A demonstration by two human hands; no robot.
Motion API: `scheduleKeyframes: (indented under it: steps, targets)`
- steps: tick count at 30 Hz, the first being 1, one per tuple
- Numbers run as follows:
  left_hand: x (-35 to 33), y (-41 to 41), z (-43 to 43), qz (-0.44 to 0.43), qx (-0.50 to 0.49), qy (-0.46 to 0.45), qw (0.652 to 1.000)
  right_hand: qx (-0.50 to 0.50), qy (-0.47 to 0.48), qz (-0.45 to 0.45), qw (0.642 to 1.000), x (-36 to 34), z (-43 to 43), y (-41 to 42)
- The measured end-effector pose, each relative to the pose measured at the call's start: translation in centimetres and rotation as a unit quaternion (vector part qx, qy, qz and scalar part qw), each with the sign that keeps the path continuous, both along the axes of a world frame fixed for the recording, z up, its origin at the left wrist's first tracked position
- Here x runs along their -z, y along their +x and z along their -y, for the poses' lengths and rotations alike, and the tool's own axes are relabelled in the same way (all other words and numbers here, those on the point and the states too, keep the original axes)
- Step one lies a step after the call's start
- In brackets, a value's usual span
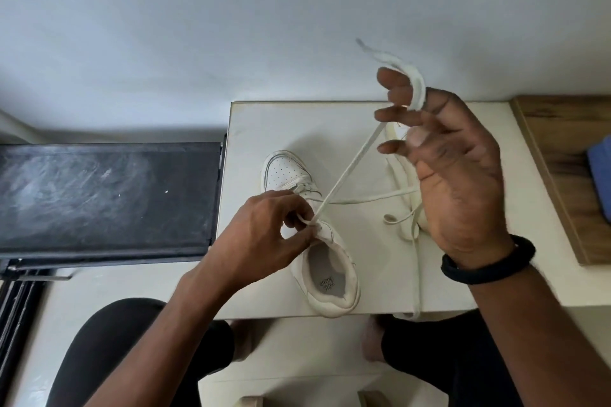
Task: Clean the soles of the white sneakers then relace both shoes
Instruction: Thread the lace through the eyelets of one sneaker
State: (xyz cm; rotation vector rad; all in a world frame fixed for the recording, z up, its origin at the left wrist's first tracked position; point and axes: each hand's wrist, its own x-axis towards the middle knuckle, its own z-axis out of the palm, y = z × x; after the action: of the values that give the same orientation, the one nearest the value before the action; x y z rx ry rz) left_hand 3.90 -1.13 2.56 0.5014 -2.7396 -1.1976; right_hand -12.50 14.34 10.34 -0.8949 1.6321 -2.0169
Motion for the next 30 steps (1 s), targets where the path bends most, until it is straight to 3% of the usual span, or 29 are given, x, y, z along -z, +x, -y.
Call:
scheduleKeyframes:
  steps: [3,5,7,8,9,13,17,23,30]
  targets:
    - [0.0,0.0,0.0,0.001,-0.01,-0.004,1.0,0.141,0.082,0.029,0.986,1.6,-0.1,-1.2]
    - [0.2,0.1,0.5,0.008,-0.016,-0.004,1.0,0.175,0.234,0.025,0.956,2.9,-0.4,-2.4]
    - [0.2,0.2,0.7,0.018,-0.023,0.003,1.0,0.175,0.419,-0.107,0.884,4.0,-1.1,-2.5]
    - [0.1,0.2,0.7,0.022,-0.024,0.006,0.999,0.179,0.463,-0.184,0.848,4.4,-1.3,-1.9]
    - [0.1,0.2,0.7,0.026,-0.023,0.007,0.999,0.181,0.458,-0.232,0.839,4.7,-1.3,-1.1]
    - [0.0,0.2,0.7,0.035,-0.026,0.015,0.999,0.081,0.312,-0.3,0.898,5.2,-0.6,0.6]
    - [0.0,0.2,0.7,0.059,-0.028,0.048,0.997,-0.076,0.278,-0.347,0.893,6.8,0.2,2.9]
    - [-0.1,0.2,0.8,0.062,-0.026,0.069,0.995,0.002,0.325,-0.404,0.855,8.6,1.3,4.6]
    - [-0.2,0.2,1.1,0.082,-0.033,0.088,0.992,0.057,0.276,-0.413,0.866,7.1,1.2,4.1]
